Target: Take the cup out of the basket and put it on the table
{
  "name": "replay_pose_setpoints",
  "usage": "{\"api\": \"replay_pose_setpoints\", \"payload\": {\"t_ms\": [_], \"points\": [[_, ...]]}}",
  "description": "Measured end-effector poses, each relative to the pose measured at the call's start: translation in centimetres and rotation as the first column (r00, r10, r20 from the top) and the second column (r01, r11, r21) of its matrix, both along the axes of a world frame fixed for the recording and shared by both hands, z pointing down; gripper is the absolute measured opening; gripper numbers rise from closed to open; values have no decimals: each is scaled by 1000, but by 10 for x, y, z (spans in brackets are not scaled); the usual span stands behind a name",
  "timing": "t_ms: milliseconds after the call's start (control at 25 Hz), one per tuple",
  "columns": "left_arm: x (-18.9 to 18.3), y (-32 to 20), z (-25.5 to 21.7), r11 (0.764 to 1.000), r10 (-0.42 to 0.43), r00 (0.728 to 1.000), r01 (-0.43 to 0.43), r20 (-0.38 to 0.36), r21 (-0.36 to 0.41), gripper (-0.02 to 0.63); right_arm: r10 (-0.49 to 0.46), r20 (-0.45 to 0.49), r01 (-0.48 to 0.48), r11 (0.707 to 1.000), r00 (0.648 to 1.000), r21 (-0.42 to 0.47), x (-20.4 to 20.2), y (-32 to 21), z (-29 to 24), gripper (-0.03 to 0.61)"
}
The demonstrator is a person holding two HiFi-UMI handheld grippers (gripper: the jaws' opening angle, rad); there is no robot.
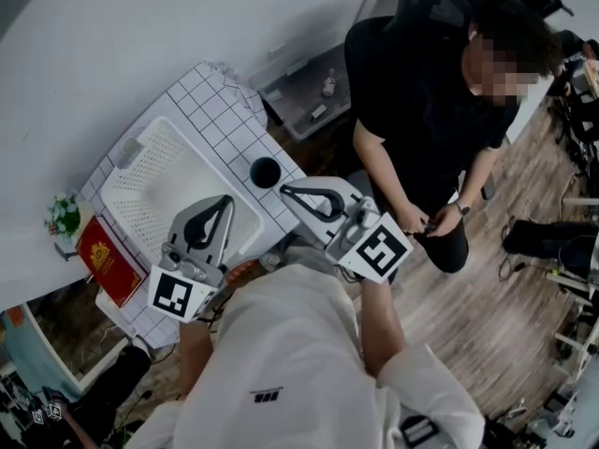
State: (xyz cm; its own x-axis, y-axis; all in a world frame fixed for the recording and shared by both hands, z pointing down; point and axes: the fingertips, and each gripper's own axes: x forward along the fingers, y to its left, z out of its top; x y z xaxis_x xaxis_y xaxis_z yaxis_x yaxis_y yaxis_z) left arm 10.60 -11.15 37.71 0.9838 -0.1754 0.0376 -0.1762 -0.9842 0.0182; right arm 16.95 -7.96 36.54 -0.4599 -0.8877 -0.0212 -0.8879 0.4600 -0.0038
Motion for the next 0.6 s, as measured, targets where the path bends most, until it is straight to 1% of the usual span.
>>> {"api": "replay_pose_setpoints", "payload": {"t_ms": [160, 600], "points": [[-2, 0, 0, 1000, -3, 1000, 3, 3, -1, 11, -7, -15, 7, 1000, 1000, -1, -3, 1, 0, 11], [-2, -1, 1, 1000, -6, 1000, 6, -1, -1, 11, -6, -19, 7, 1000, 1000, 2, -3, 0, 1, 11]]}}
